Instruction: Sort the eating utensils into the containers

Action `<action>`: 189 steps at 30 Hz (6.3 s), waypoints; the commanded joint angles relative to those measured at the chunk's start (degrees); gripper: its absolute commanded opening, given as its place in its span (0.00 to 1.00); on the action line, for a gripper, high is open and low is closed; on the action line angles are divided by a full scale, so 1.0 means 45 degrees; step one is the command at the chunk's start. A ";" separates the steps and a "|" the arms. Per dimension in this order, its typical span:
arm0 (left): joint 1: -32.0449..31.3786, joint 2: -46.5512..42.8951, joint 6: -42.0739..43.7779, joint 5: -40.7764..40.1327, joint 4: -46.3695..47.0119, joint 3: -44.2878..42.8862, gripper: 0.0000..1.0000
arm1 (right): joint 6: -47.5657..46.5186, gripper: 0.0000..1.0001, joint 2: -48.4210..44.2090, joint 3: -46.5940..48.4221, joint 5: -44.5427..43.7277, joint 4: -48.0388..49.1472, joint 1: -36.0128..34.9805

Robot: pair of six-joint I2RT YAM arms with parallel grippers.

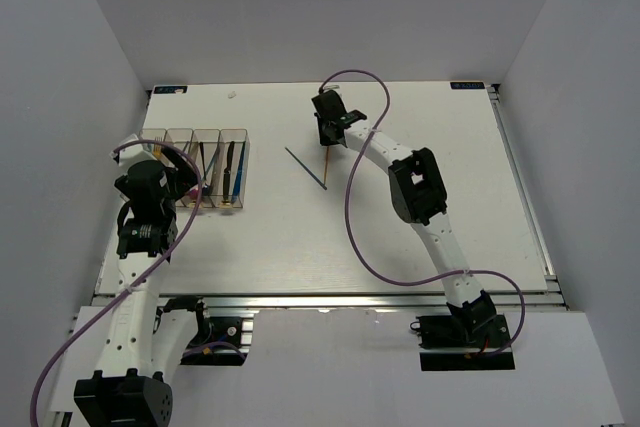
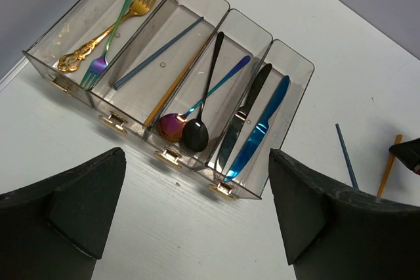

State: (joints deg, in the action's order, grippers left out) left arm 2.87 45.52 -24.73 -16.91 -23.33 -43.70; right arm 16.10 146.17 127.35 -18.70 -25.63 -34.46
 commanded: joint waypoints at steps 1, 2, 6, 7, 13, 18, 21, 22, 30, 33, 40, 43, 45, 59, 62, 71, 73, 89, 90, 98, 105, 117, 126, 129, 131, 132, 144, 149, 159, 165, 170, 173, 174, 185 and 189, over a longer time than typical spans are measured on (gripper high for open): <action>-0.0053 -0.0115 0.0125 0.0456 0.0068 -0.0132 0.98 | 0.0114 0.21 0.0370 0.0353 -0.0298 -0.0554 0.0098; -0.0053 -0.0076 0.0125 0.0534 0.0048 -0.0171 0.98 | 0.0230 0.16 0.0408 0.0352 -0.0317 -0.0671 0.0099; -0.0092 -0.0017 0.0144 0.0671 0.0029 -0.0210 0.98 | 0.0719 0.11 0.0312 -0.0056 -0.0531 -0.1238 0.0293; -0.0111 -0.0037 0.0164 0.0671 0.0009 -0.0191 0.98 | 0.0836 0.11 0.0253 -0.0232 -0.0610 -0.1258 0.0333; -0.0287 -0.0076 0.0222 0.0710 -0.0010 -0.0152 0.98 | 0.0662 0.00 -0.0118 -0.1266 -0.1217 -0.1569 0.0743; -0.0287 -0.0057 0.0281 0.1875 0.0087 -0.0229 0.98 | 0.0057 0.00 -0.2535 -0.5277 0.0787 -0.0324 0.0860; -0.0307 0.0177 -0.0283 0.3633 0.0671 -0.0094 0.98 | -0.0042 0.00 -0.5170 -0.7628 0.2006 0.1101 0.0821; -0.0307 0.0294 -0.2277 0.7314 0.2819 0.0623 0.98 | 0.0132 0.00 -0.7111 -1.0304 0.2161 0.2265 0.0841; -0.2586 0.0958 -0.5949 0.8466 0.8503 0.3364 0.98 | 0.0309 0.00 -1.1346 -1.2907 0.2825 0.3389 0.0841; -0.3622 0.1700 -0.6320 0.7782 0.9128 0.3364 0.98 | 0.0524 0.00 -1.2440 -1.3669 0.3642 0.3819 0.0821; -0.5442 0.3458 -0.7472 0.7547 1.2407 0.3560 0.98 | 0.2378 0.00 -1.4726 -1.6442 1.0244 0.8444 0.0627; -0.5911 0.3946 -0.7396 0.7117 1.2548 0.3346 0.98 | 0.2672 0.00 -1.5176 -1.6815 1.0874 0.9444 0.0120; -0.6126 0.4297 -0.7317 0.6961 1.2413 0.3228 0.98 | 0.2692 0.00 -1.5391 -1.6874 1.0855 0.9718 -0.0271; -0.6830 0.4651 -0.7180 0.6941 1.3310 0.3169 0.90 | 0.2790 0.00 -1.4767 -1.6230 1.0835 0.9601 -0.0936; -0.6849 0.4573 -0.7083 0.6921 1.3368 0.3208 0.91 | 0.2868 0.00 -1.4572 -1.6152 1.0815 0.9562 -0.0936; -0.6908 0.5158 -0.6731 0.7409 1.3818 0.3149 0.79 | 0.2985 0.00 -1.4162 -1.5644 1.1050 0.9718 -0.1366; -0.6908 0.5236 -0.6731 0.7507 1.3954 0.3149 0.72 | 0.2985 0.00 -1.4065 -1.5547 1.1030 0.9680 -0.1444; -0.6889 0.5160 -0.5897 0.7182 1.0598 0.1923 0.00 | 0.2868 0.20 -1.3496 -1.5486 0.9981 0.9817 -0.1503; -0.6869 0.5120 -0.4557 0.6634 0.9300 0.0855 0.00 | 0.2713 0.40 -1.3826 -1.5584 0.9608 0.9642 -0.1445; -0.5055 0.6387 0.1837 -0.3105 -0.0960 -0.5265 0.00 | 0.1814 0.89 -1.5429 -1.6482 0.7047 0.7356 0.0019; -0.1891 0.8398 0.6893 -0.6261 0.1996 -0.7084 0.00 | 0.1306 0.89 -1.6037 -1.7147 0.6791 0.6828 0.0508; -0.0131 1.2364 0.8347 -0.6613 0.6608 -0.7811 0.00 | 0.1481 0.89 -1.6232 -1.7596 0.7905 0.7433 0.0528; -0.0072 1.2893 0.7977 -0.5795 0.8035 -0.6383 0.01 | 0.1384 0.89 -1.5920 -1.7636 0.7828 0.7667 0.0528; -0.0053 1.3185 0.7782 -0.5444 0.7882 -0.6557 0.03 | 0.1306 0.89 -1.5725 -1.7616 0.7632 0.7687 0.0528; -0.0053 1.3400 0.7606 -0.5345 0.7724 -0.6617 0.06 | 0.1267 0.89 -1.5530 -1.7519 0.7632 0.7668 0.0528; -0.0072 1.3420 0.7605 -0.5287 0.7743 -0.6558 0.16 | 0.1267 0.89 -1.5471 -1.7499 0.7632 0.7668 0.0528; -0.0462 1.1394 0.6727 -0.4894 0.7198 -0.6283 0.88 | -0.0059 0.89 -1.1724 -1.4342 0.6461 0.6242 0.0275; -0.0970 0.9556 0.4956 -0.4818 0.4898 -0.7473 0.98 | -0.1290 0.89 -0.8386 -1.0885 0.5485 0.4645 -0.0388; -0.1029 0.3659 0.2644 -0.2923 0.2390 -0.4023 0.98 | -0.2893 0.59 -0.3734 -0.4747 0.2749 0.0093 -0.1561; -0.1029 0.1917 0.2430 -0.2435 0.2744 -0.2515 0.98 | -0.2874 0.31 -0.3048 -0.4842 0.2515 -0.0750 -0.1796; -0.1029 0.1859 0.2332 -0.1830 0.2684 -0.2613 0.98 | -0.2679 0.20 -0.3029 -0.5388 0.2066 -0.1627 -0.1835; -0.1029 0.1702 0.2254 -0.1557 0.2743 -0.2496 0.98 | -0.2406 0.11 -0.3106 -0.5895 0.2007 -0.2387 -0.1835; -0.1029 0.1624 0.2215 -0.1478 0.2763 -0.2476 0.98 | -0.2289 0.11 -0.3165 -0.6091 0.2123 -0.2565 -0.1835; -0.1029 0.2696 -0.0224 0.5526 0.2938 -0.1793 0.98 | -0.0243 0.00 -0.6872 -0.9879 0.3861 -0.0032 -0.1835; -0.1068 0.2971 -0.2293 0.8441 0.5121 -0.0292 0.98 | 0.1494 0.00 -0.9583 -1.1850 0.4038 0.2721 -0.1816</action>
State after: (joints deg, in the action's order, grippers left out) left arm -1.78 58.76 -26.70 6.00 -6.26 -49.28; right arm 15.09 111.59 76.99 -2.70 -22.50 -42.72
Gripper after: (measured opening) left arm 0.981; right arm 0.045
